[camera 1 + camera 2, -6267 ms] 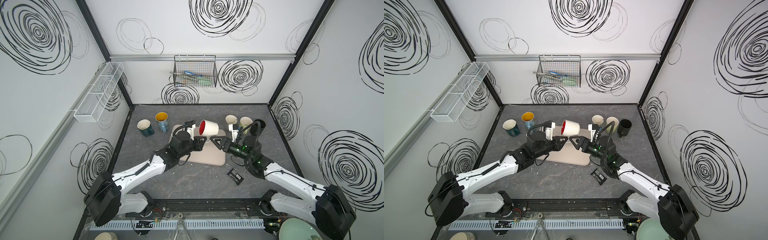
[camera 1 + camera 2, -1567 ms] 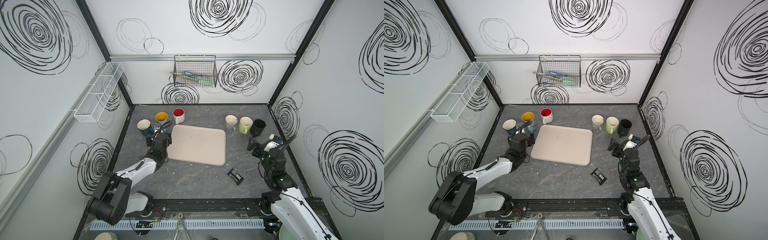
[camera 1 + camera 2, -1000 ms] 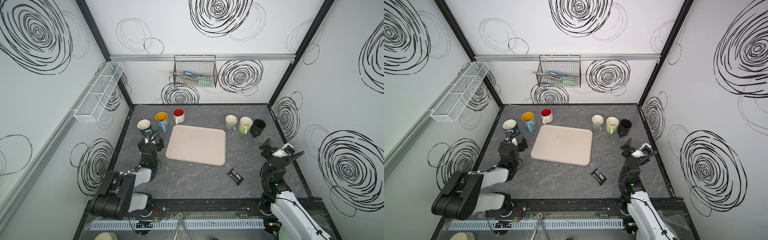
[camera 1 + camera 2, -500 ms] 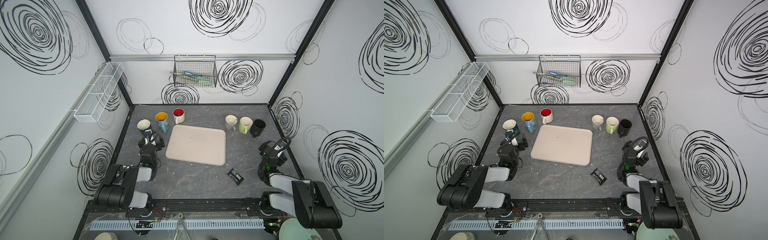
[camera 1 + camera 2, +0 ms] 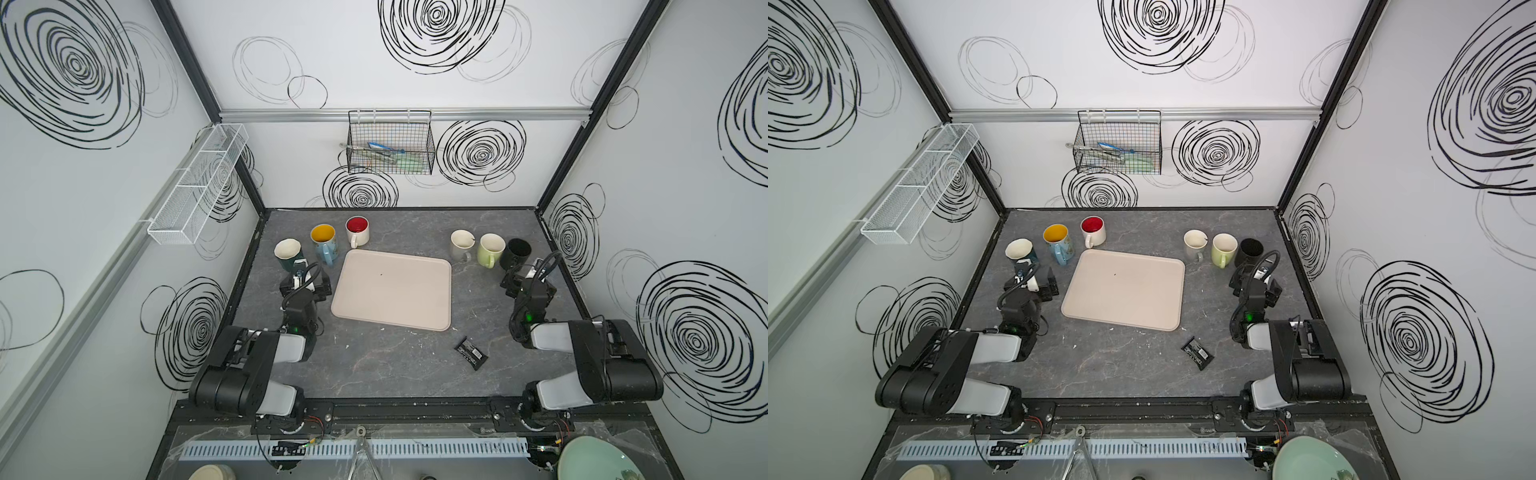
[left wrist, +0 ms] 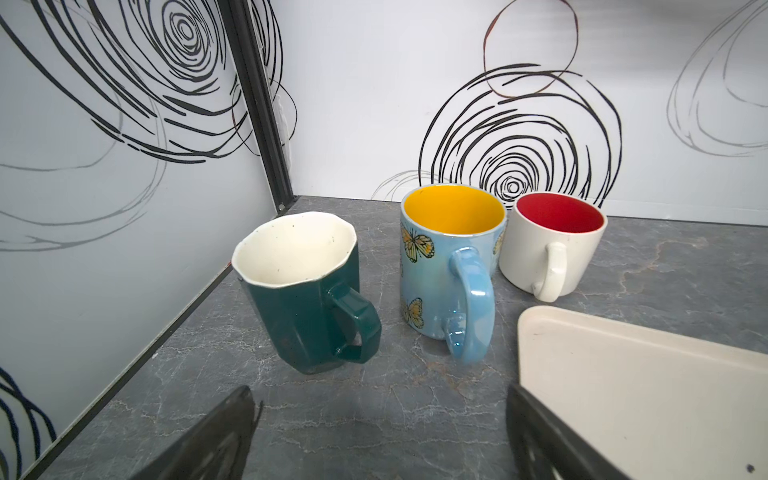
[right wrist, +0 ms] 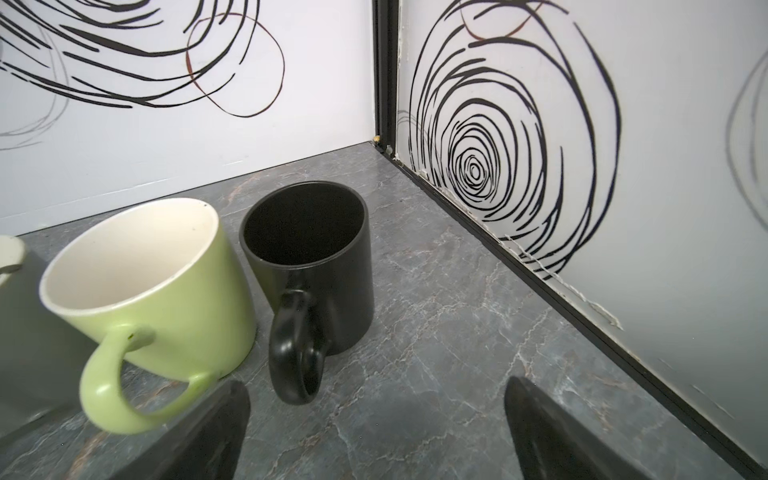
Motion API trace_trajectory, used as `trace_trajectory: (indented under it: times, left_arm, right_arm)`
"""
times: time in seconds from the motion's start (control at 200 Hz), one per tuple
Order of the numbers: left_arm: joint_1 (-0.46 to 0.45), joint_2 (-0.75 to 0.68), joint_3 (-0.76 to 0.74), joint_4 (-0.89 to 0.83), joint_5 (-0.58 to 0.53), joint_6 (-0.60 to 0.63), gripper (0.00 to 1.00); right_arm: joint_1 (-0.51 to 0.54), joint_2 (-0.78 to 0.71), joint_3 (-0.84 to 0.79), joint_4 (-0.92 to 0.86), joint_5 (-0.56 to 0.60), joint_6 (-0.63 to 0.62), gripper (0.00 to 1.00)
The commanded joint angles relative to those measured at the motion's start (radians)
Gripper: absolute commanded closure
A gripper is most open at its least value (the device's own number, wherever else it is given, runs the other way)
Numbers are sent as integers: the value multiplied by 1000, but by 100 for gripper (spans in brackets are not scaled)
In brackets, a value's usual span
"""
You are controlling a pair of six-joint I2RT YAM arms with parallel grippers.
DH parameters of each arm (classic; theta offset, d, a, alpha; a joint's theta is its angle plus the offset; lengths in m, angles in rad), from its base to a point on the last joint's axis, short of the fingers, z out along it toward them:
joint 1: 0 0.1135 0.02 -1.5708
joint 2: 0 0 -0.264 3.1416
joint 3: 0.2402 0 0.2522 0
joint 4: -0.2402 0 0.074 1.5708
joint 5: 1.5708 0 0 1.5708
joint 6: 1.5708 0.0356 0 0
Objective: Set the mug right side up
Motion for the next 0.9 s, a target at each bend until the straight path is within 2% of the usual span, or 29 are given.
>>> trace_trajectory:
  times: [0.0, 0.06, 0.11, 0.155, 0.205, 0.265, 0.35, 0.435, 0.5, 0.555, 0.896]
  left_arm:
    - [-5, 7, 17, 86, -13, 18, 4]
    - [-4, 7, 18, 86, -12, 19, 4]
    - [-5, 8, 17, 87, -13, 17, 4]
    - [-5, 8, 18, 87, -13, 18, 4]
    - [-5, 8, 17, 87, -12, 17, 4]
    - [-5, 8, 17, 87, -12, 18, 4]
    - [-5, 8, 18, 87, -13, 18, 4]
    - [-5, 8, 17, 87, -13, 18, 4]
    - [-5, 8, 17, 85, -12, 17, 4]
    - [-5, 8, 17, 85, -12, 18, 4]
    - [-1, 15, 30, 68, -5, 19, 4]
  right_arm:
    - [-8, 1, -12, 77, -103, -64, 0]
    - [-23, 6, -70, 151, -180, -78, 0]
    - [-26, 55, -149, 400, -203, -128, 0]
    - [-21, 75, -163, 472, -192, -132, 0]
    - [-20, 51, -141, 404, -188, -128, 0]
    - [-22, 0, -74, 166, -178, -72, 0]
    - [-25, 33, -124, 327, -184, -104, 0]
    - [-25, 3, -81, 197, -176, -74, 0]
    - [-22, 18, -105, 266, -171, -88, 0]
    - [-19, 3, -88, 210, -165, -79, 0]
    - [-20, 10, -88, 219, -167, -82, 0]
